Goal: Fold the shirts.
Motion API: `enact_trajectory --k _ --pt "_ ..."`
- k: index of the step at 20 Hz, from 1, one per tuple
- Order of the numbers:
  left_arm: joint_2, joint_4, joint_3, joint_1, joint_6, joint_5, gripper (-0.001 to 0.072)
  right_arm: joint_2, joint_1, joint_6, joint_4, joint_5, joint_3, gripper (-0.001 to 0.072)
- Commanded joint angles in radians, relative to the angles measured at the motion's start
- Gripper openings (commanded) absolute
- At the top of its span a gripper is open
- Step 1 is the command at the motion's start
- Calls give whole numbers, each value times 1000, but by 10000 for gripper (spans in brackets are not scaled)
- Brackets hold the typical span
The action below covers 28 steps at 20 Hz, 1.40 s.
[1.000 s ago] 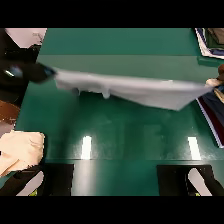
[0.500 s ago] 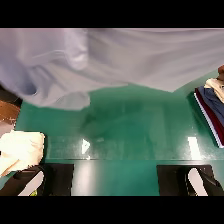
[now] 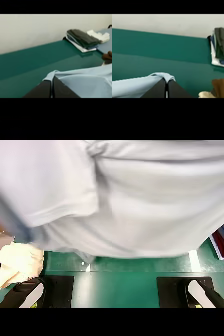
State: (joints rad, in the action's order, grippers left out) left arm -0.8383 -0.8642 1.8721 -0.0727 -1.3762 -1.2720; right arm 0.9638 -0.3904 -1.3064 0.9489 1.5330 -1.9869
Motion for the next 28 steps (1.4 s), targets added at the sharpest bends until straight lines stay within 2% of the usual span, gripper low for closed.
enact_trajectory --k 1,4,7,10,14,17,21,24,28 --pt "-54 -23 -259 -1 -11 -32 21 158 90 -14 29 96 77 13" --pt "-185 -23 -434 -1 -1 -41 21 315 204 -26 125 108 217 13" --pt "-390 -22 -485 0 24 -6 21 484 271 -40 152 81 303 13" --pt "-580 31 -485 0 82 170 21 639 299 -40 152 -54 299 13" --pt "-720 260 -484 0 242 419 22 793 312 -40 150 -219 191 13" --pt "-754 304 -474 0 315 503 21 857 312 -40 151 -259 106 13" --pt "-755 231 -474 -2 390 417 22 862 312 -39 151 -218 93 12" --pt "-755 42 -474 -2 383 283 22 852 322 -38 154 -115 123 12" --pt "-755 -150 -479 -2 370 179 21 776 322 -39 154 -145 317 12"
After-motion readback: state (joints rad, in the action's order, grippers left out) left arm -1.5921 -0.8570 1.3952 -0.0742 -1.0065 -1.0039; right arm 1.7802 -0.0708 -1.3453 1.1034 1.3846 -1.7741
